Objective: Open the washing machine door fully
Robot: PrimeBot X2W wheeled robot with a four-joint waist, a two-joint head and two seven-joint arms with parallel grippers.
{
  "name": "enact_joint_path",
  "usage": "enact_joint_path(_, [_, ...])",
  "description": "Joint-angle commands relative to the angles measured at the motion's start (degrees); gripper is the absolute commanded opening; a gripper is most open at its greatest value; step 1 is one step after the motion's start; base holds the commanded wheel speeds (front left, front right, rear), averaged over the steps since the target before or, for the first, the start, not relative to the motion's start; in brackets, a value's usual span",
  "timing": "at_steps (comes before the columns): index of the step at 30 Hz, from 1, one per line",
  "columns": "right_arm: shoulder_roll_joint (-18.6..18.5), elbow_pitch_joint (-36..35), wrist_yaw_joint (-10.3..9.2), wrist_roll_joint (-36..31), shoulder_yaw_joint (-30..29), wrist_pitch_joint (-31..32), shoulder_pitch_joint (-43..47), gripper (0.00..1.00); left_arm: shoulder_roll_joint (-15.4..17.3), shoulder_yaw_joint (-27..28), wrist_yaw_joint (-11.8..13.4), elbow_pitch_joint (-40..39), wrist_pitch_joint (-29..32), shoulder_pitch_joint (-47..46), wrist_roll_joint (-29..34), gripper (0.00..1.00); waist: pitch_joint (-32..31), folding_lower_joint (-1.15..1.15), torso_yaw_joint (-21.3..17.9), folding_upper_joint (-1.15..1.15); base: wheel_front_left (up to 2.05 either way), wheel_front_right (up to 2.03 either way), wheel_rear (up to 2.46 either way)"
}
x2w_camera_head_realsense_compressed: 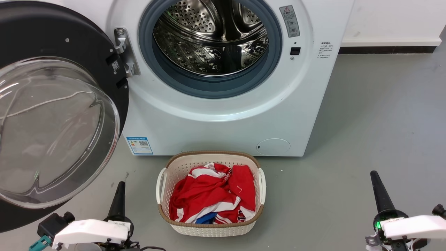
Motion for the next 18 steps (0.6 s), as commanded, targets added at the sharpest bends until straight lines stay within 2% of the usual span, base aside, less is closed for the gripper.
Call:
enact_joint_path(1, [-0.36, 0.01, 0.01, 1.85, -0.16, 0.44, -1.76, 0.00, 0.01, 0.38, -0.65, -0.18, 0.42, -1.57, -1.96, 0.00, 0.01, 0.00, 0.00, 0.00, 0.00, 0.00, 0.00])
enact_joint_path(18, [-0.24, 1.64, 0.00, 10.87, -0.71, 2.90, -3.38, 0.00, 0.00, 1.00, -1.57, 0.75, 2.77, -2.96, -11.67, 0.00, 0.13, 0.00, -0.02, 0.00, 0.00, 0.00, 0.00])
